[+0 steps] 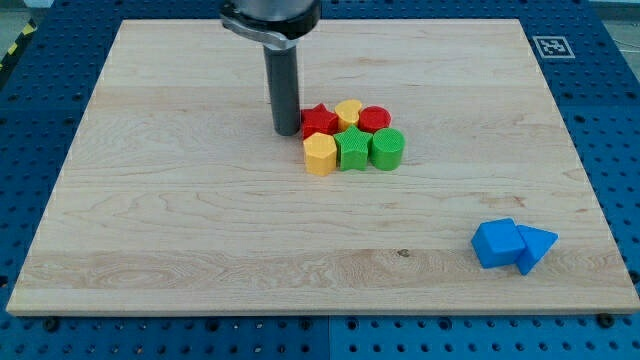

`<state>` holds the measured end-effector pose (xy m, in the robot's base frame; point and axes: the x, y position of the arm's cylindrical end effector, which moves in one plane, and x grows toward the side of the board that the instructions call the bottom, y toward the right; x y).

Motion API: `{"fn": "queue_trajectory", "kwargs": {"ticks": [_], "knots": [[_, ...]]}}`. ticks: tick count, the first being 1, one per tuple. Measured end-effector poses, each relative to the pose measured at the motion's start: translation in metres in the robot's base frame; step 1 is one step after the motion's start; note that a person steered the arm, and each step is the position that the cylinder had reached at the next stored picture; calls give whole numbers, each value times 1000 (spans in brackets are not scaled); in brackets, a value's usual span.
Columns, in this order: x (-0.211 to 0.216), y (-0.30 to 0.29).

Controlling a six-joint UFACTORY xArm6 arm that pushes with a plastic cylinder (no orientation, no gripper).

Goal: Move the blue cube top right to the red circle

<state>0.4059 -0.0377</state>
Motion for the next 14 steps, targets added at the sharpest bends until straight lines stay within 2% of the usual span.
{"fn": "queue_trajectory", "kwargs": {"ticks": [1, 2, 3, 4, 5, 6, 7, 9, 10, 11, 12, 14], "knots": [[0, 4], [0, -27], [27, -62], [87, -54], [141, -18], [177, 36], [187, 114], [163, 240], [147, 264], [136, 264], [104, 264], [16, 264]]}}
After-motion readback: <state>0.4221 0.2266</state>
